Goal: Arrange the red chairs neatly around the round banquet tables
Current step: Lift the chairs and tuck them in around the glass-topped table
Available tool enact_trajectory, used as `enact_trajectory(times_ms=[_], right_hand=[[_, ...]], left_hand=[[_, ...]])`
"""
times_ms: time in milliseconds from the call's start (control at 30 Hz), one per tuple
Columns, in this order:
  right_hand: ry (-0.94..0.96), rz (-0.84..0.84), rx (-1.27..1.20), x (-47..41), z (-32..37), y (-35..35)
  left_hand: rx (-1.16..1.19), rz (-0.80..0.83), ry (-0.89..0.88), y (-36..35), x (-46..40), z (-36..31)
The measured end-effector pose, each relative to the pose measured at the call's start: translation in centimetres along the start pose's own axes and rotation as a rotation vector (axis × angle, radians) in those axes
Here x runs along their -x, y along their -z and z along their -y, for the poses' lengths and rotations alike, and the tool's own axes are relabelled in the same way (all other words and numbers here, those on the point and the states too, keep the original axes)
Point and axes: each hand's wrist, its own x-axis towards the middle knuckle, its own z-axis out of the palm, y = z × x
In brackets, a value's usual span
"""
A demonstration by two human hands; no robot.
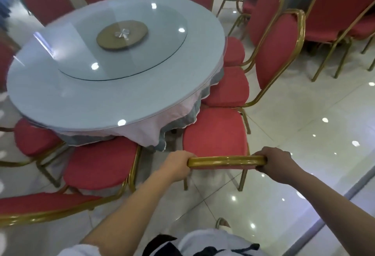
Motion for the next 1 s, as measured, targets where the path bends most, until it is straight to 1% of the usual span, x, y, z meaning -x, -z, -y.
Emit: enact_trajectory(times_ms=[133,200,267,367,500,667,800,867,1000], right_hand=[[0.209,0.021,0.048,1.4,-2.0,-0.5],[0.31,0.068,0.102,1.9,-3.1,-0.7],[0.369,0.122,0.14,2.3,-3.8,-0.7],[0.394,0.19,0.173,2.2,-3.7,-0.3],[0.434,0.203,0.195,0.3,-3.0,0.6],[0.467,0.172,0.242,-4.2,-1.9,3.2],[0.443,0.148,0.223,-7.0,-0.5,4.3],[0.437,0.142,0.22,-7.4,0.0,4.1],[0.43,0.071,0.164,-7.2,0.0,3.4]], left_hand=[[-0.1,0.012,-0.033,-3.2,4.9,-0.7],[-0.129,0.057,-0.062,-5.1,6.9,-1.2],[-0.139,0.096,-0.072,-6.8,8.3,-1.5],[-0.148,0.112,-0.076,-8.1,9.4,-2.0],[-0.098,0.024,0.056,-8.2,9.6,-2.1],[-0.023,-0.063,0.164,-6.8,7.2,-3.7],[0.188,-0.066,0.265,-5.3,5.3,-3.5],[0.239,-0.061,0.276,-5.1,5.1,-2.9],[0.247,-0.083,0.271,-5.1,5.4,-2.8]])
